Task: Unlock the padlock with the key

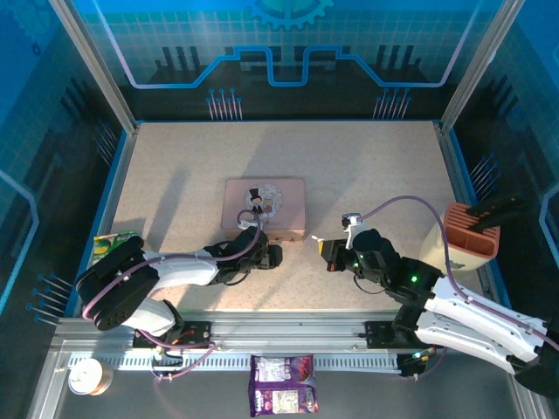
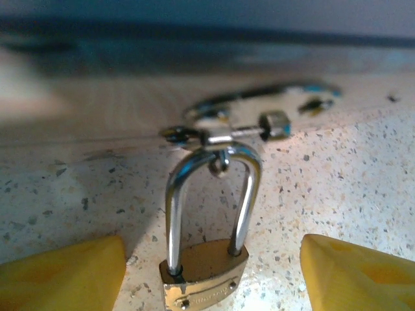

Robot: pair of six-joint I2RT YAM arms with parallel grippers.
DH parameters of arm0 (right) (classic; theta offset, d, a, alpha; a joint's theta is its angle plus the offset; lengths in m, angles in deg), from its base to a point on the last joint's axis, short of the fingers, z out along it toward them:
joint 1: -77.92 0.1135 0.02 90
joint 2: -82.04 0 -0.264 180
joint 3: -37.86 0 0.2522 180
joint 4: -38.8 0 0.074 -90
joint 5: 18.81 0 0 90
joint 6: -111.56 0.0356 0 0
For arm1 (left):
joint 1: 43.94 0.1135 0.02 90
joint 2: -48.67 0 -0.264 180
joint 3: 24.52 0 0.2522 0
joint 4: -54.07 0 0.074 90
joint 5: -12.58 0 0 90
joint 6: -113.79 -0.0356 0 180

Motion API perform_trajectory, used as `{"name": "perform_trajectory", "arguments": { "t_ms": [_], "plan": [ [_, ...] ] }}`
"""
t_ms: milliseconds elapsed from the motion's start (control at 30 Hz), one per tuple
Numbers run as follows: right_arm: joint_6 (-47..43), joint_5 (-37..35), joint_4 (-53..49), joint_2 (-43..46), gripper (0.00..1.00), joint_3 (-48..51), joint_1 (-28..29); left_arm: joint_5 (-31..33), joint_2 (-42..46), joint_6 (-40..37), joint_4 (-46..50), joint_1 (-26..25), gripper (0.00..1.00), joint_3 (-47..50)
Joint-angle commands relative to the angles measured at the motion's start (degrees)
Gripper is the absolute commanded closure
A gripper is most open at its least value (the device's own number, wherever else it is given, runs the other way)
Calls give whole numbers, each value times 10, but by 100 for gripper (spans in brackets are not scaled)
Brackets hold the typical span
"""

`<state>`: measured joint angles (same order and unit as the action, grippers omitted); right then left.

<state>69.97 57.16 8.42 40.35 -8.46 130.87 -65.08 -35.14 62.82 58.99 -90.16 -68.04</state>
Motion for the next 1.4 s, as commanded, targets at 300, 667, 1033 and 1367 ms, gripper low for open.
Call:
{"name": "perform_trajectory", "arguments": {
  "t_ms": [300, 667, 1033, 1367],
  "plan": [
    [0, 8, -3, 10, 100, 7, 3, -18, -37, 7, -51, -7, 45, -23],
    [11, 37, 17, -8, 100, 11, 0, 15, -27, 27, -50, -30, 71, -20],
    [30, 33, 24, -15, 100, 23, 12, 10, -6, 38, -66, -48, 84, -8],
    [30, 40, -6, -28, 100, 15, -10, -1, 1, 34, -35, -52, 88, -42]
  ]
}}
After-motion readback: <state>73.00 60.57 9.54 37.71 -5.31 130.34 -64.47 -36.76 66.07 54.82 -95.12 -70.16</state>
